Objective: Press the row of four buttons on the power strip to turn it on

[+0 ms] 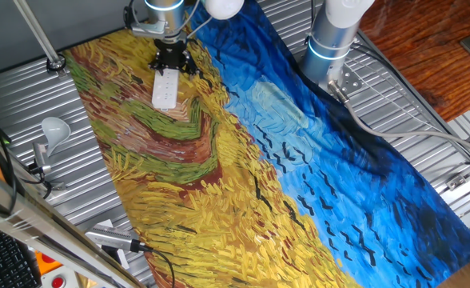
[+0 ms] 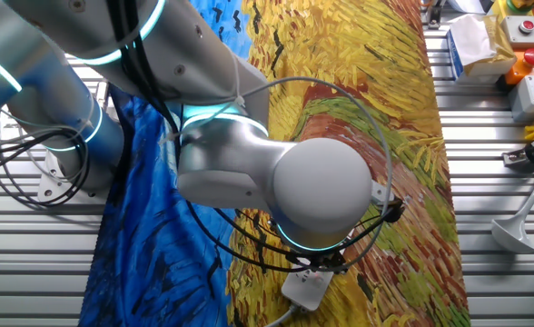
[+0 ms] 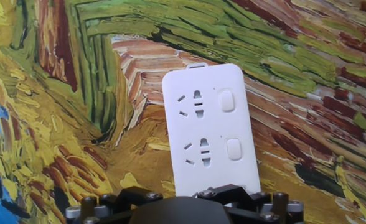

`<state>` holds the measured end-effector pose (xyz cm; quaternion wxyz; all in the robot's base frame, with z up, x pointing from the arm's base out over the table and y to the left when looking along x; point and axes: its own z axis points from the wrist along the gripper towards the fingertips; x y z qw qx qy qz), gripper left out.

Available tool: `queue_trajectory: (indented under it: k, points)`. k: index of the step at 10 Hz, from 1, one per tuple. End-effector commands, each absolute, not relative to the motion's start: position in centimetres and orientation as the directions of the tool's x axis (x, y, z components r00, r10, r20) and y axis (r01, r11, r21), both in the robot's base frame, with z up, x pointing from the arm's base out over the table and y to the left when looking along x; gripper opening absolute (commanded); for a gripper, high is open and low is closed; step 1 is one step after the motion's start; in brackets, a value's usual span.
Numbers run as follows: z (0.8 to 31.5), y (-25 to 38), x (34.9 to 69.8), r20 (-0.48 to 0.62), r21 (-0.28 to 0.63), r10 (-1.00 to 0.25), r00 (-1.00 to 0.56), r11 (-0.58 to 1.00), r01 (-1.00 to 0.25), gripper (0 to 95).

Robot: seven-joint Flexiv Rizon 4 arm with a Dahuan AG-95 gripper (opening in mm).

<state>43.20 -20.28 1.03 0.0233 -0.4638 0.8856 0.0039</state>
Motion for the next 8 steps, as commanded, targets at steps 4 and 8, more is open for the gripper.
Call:
queue_trajectory:
  k: [4,8]
  points:
    - [-0.03,-20.36,43.19,-0.051,-0.022,-0.824,-0.565,0.566,-0.824,95.0]
    - [-0.24,-20.37,43.22,-0.046,-0.024,-0.822,-0.568,0.569,-0.822,95.0]
